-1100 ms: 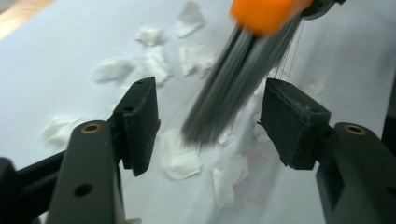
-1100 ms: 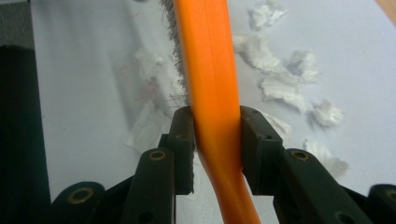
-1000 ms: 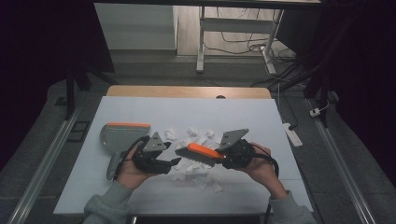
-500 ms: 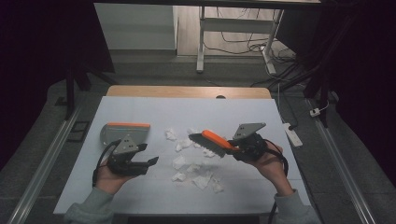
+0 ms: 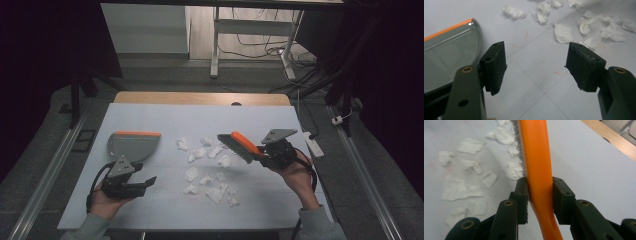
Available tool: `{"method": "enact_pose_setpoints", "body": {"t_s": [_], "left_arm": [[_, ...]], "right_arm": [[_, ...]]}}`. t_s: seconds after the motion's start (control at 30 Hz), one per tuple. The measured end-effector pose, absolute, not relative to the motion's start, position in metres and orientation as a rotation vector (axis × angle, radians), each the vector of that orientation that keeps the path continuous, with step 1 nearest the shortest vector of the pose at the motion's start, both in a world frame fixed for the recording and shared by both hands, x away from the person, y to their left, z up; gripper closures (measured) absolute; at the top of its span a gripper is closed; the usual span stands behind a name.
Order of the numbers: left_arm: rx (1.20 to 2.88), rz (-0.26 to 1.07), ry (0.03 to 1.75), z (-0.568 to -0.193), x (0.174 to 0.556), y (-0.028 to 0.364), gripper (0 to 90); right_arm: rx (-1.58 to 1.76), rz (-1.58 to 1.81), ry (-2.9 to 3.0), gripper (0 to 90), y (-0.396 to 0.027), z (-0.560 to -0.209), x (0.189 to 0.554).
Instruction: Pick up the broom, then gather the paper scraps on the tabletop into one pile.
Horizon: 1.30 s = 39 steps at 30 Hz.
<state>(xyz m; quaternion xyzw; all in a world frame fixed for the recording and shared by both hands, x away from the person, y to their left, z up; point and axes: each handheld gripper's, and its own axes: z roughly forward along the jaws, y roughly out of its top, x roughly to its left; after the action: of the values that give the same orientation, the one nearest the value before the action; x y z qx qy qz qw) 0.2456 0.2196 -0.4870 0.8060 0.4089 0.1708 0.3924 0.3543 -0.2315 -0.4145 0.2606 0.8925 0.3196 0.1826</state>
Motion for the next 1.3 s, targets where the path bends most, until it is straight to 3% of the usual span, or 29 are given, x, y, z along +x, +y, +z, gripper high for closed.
{"method": "enact_pose_setpoints", "body": {"t_s": [0.4,0.93,1.3], "left_arm": [[2.055,0.439,1.056,-0.499,0.252,0.228,32.8],[2.058,0.452,1.053,-0.499,0.248,0.226,32.1],[2.052,0.441,1.024,-0.499,0.247,0.226,32.4]], "right_arm": [[0.961,0.742,2.419,68.1,-0.256,-0.428,0.380],[1.001,0.701,2.412,68.1,-0.248,-0.429,0.391],[1.035,0.444,2.530,68.3,-0.200,-0.434,0.463]]}}
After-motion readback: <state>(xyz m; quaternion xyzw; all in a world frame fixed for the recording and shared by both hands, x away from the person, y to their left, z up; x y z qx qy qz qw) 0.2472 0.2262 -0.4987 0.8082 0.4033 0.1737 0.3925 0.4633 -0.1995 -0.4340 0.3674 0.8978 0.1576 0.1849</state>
